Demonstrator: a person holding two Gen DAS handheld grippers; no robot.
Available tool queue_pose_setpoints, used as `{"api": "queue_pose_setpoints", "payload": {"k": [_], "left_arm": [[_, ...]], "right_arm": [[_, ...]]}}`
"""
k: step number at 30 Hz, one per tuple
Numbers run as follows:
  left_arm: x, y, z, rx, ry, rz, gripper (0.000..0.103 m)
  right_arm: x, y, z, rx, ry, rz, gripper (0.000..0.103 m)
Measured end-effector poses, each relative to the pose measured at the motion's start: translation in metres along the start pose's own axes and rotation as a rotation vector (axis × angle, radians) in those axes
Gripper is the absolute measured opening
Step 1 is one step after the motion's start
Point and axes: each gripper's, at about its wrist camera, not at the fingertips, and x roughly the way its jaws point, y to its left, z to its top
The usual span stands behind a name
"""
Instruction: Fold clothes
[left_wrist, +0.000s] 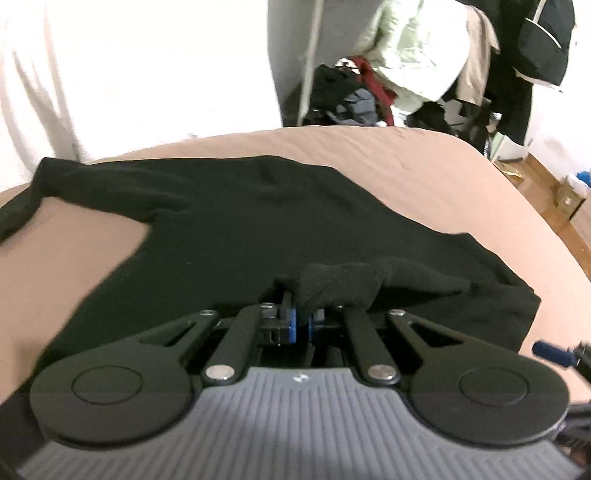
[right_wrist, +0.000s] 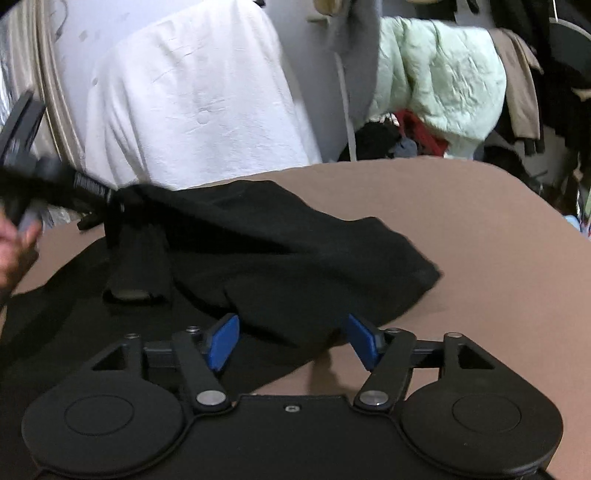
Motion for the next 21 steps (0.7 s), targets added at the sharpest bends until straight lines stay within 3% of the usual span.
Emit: {"api": "queue_pose_setpoints", "payload": {"k": [5,8,9,10,15,17,19,21], "left_arm": [[0.006,0.006,0.009,0.026,-0.004,0.065,0.005],[0.009,0.005,0.009,0.023,0.004,0.066,0.005],[0.009,0.006,0.011,0.019,0.005,0.062,0.005],[0.011,0.009,0.013,0.011,0.013,0.053,0.005],[0.027,0.030,0.018,-0.037,0.067,-0.006,0.009],[0.038,0.038,0.015,-0.037,0.096,0.022,0.017],[0.043,0.046,0.010,-0.027,0.084,0.076,0.038],[0.040,0.056,0.002,-0.026,0.049,0.090,0.044]], "right_arm": [[0.036,0.037,-0.012,0.001,0.065,-0.195,0.080],[0.053,0.044,-0.016,-0.058,0.072,-0.225,0.079],[0.050,0.043,-0.015,-0.083,0.063,-0.242,0.070],[0.046,0.041,-0.013,-0.108,0.054,-0.259,0.049],[0.013,0.028,-0.026,-0.147,0.072,-0.347,0.039],[0.010,0.022,-0.029,-0.136,0.083,-0.355,0.039],[0.007,0.017,-0.032,-0.127,0.094,-0.361,0.039],[0.010,0.015,-0.024,-0.108,0.112,-0.344,0.039]]}}
